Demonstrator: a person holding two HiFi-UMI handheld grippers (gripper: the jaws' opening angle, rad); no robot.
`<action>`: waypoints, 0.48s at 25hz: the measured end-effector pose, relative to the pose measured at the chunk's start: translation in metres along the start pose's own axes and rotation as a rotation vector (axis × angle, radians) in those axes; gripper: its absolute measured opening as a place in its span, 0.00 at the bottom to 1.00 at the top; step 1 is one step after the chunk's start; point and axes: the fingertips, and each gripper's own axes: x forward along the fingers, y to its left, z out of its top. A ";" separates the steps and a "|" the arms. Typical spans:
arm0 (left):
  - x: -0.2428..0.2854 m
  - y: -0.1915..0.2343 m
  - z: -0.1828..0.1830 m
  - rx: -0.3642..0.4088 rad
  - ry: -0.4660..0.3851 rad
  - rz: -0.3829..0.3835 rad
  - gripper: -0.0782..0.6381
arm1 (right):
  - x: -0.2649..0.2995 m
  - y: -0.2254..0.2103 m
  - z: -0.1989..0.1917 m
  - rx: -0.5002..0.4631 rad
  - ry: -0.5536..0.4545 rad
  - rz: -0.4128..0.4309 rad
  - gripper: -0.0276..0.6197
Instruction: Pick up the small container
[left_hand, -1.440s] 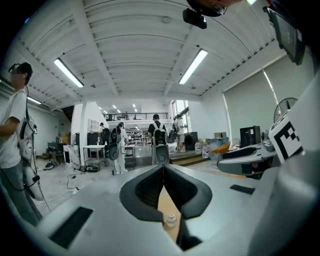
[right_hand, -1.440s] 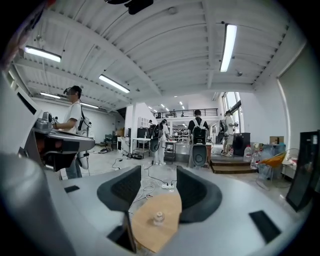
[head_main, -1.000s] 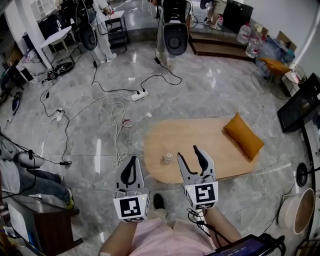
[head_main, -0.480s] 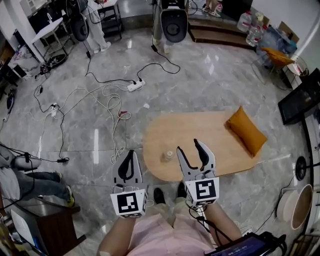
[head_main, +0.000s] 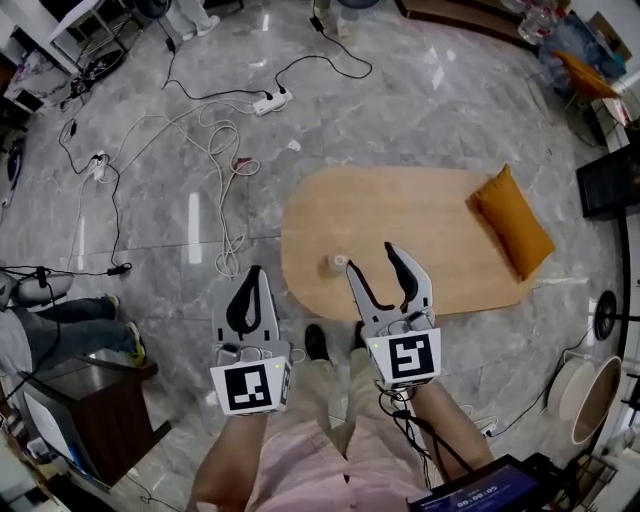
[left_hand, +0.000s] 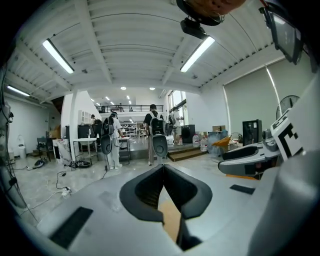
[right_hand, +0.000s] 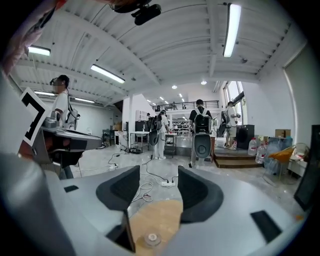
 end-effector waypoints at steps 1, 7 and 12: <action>0.000 -0.001 -0.008 -0.005 0.010 -0.001 0.13 | 0.001 0.003 -0.008 0.002 0.010 0.006 0.41; 0.004 -0.012 -0.054 -0.028 0.068 -0.014 0.13 | 0.002 0.017 -0.062 0.034 0.065 0.026 0.42; 0.007 -0.011 -0.087 -0.033 0.102 -0.016 0.13 | 0.003 0.025 -0.102 0.054 0.108 0.023 0.42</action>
